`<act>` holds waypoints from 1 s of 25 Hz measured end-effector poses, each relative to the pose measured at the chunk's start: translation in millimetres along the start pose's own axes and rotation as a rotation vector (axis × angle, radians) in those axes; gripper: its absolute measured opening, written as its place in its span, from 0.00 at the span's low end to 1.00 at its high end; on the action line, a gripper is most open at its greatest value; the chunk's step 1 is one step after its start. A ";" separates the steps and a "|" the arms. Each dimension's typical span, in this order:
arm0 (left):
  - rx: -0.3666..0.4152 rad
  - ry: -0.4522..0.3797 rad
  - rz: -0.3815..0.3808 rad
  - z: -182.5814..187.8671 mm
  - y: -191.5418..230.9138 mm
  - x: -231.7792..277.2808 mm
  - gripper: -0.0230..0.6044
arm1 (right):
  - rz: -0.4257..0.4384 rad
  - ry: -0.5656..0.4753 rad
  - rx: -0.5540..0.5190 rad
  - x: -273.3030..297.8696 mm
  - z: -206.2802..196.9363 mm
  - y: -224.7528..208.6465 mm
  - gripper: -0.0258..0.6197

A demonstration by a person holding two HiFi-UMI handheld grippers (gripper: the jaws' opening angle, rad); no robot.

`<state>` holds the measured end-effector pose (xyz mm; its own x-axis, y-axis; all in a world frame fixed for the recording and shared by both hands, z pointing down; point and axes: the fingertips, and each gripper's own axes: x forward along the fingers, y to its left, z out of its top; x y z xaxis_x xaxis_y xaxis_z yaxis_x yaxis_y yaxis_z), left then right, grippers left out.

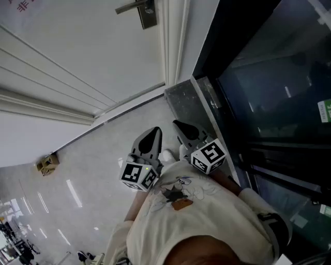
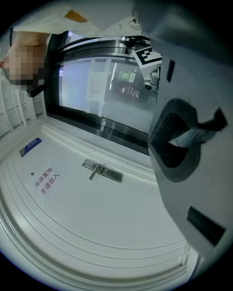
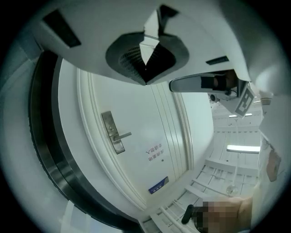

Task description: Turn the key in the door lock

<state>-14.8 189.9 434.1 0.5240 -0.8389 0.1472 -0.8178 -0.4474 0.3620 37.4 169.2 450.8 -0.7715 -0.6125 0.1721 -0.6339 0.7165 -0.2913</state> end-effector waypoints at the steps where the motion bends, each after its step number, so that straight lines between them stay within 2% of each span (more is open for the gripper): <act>1: 0.000 -0.001 0.001 -1.4 -4.2 1.2 0.04 | 0.001 0.001 0.000 -3.7 0.0 -2.2 0.05; 8: -0.003 0.001 0.024 -9.8 -23.1 8.0 0.04 | 0.029 0.002 -0.005 -21.8 1.2 -10.2 0.05; 11: -0.008 0.002 0.035 -11.3 -27.8 17.3 0.04 | 0.052 -0.005 0.030 -27.3 2.6 -20.0 0.05; 14: 0.009 0.007 0.021 -10.4 -39.3 34.4 0.04 | 0.073 -0.034 0.097 -32.1 5.4 -38.9 0.05; 17: 0.037 0.015 0.002 -12.8 -49.4 50.3 0.04 | 0.069 -0.063 0.087 -34.1 9.3 -55.1 0.05; 22: -0.001 0.044 0.028 -19.0 -25.7 69.0 0.04 | 0.088 -0.054 0.029 -15.5 9.9 -64.9 0.05; 25: -0.011 0.038 0.028 -5.8 -4.5 87.6 0.04 | 0.089 -0.043 0.034 10.6 15.0 -80.2 0.05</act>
<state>36.2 120.3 450.7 0.5095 -0.8388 0.1919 -0.8299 -0.4201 0.3670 80.8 100.2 461.9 -0.8210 -0.5613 0.1040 -0.5602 0.7573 -0.3357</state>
